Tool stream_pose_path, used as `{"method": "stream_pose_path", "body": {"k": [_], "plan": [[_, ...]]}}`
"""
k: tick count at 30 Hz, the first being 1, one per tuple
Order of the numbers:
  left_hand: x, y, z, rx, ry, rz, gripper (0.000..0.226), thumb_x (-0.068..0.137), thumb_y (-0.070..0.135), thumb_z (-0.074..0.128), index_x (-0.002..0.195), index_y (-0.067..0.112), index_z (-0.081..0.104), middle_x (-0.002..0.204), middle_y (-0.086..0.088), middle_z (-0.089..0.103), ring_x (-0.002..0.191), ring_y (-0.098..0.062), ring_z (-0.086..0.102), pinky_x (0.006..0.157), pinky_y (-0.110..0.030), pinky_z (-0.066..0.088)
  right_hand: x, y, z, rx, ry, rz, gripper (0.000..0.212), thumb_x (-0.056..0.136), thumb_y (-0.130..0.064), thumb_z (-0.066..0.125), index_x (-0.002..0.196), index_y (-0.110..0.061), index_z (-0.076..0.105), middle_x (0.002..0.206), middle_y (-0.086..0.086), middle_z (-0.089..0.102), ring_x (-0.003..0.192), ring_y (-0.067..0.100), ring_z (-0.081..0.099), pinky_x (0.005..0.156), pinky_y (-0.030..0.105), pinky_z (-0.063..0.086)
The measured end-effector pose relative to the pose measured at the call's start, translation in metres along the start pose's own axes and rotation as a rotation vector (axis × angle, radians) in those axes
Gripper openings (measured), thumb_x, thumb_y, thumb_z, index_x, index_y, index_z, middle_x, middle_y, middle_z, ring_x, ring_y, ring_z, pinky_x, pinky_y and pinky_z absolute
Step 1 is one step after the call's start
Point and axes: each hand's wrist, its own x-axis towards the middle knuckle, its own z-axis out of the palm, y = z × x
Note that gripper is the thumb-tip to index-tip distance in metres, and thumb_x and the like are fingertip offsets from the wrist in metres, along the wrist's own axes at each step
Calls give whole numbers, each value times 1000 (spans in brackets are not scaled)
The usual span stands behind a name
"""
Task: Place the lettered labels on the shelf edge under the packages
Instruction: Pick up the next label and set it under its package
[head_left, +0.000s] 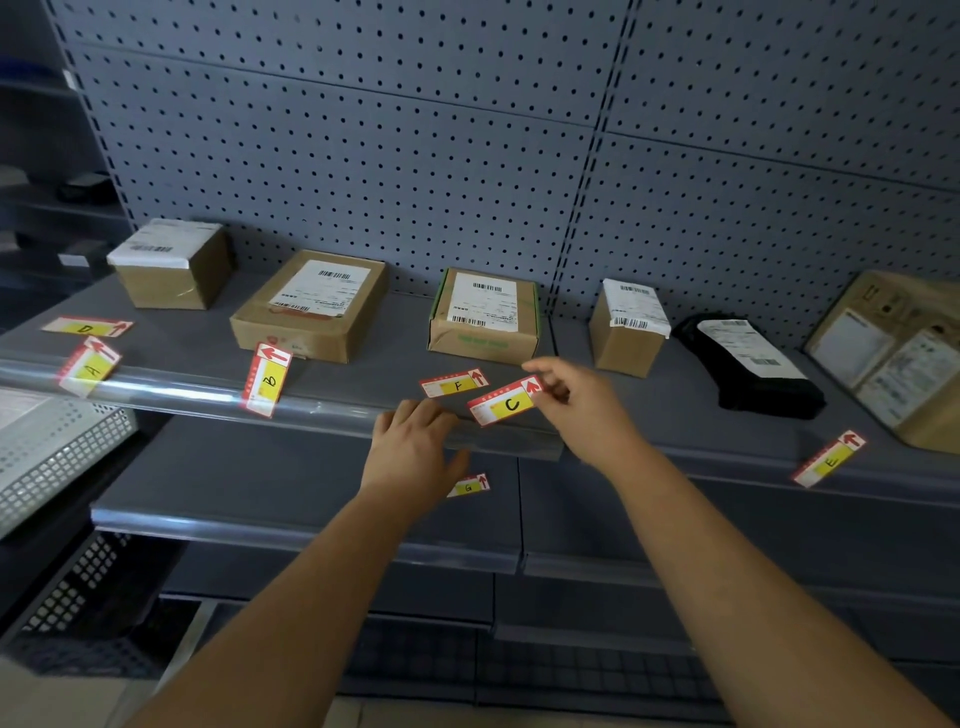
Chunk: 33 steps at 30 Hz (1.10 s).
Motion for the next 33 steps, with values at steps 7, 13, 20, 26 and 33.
{"method": "stream_pose_path", "body": {"k": [7,13,20,26,33], "plan": [[-2,2,3,1,30,-3,36,82,41,63,112,21,64,117,0,58,109,-24,50,97,-42,34,3,-2,6,-45,-7,-50,31,91,-9,60,118,-24,63,99,-9,56,86,1,53,73,15,40],[-5,0,2,-16,11,-10,42,81,43,63,119,26,59,120,3,54,113,-23,46,101,-41,31,7,-5,14,-168,-68,-95,32,93,-9,56,122,-21,64,106,-5,57,97,8,53,80,17,40],[-9,4,-3,-31,-48,-25,49,86,48,55,131,32,47,133,8,43,126,-17,32,110,-39,18,3,0,20,-213,-83,-84,40,95,-9,52,132,-24,57,100,-1,54,91,11,52,75,16,41],[-12,8,-10,-28,-90,-54,49,86,48,56,132,33,46,134,8,42,128,-17,31,109,-40,21,-9,-2,10,-133,-79,-45,57,94,-13,57,145,-29,38,118,-8,47,107,5,46,93,23,40],[-40,12,-18,-31,-69,-75,47,88,48,52,130,29,47,135,6,44,128,-16,34,107,-41,26,-55,13,4,-72,5,-94,43,91,-28,60,134,-27,50,116,-8,49,105,4,47,90,27,44]]}}
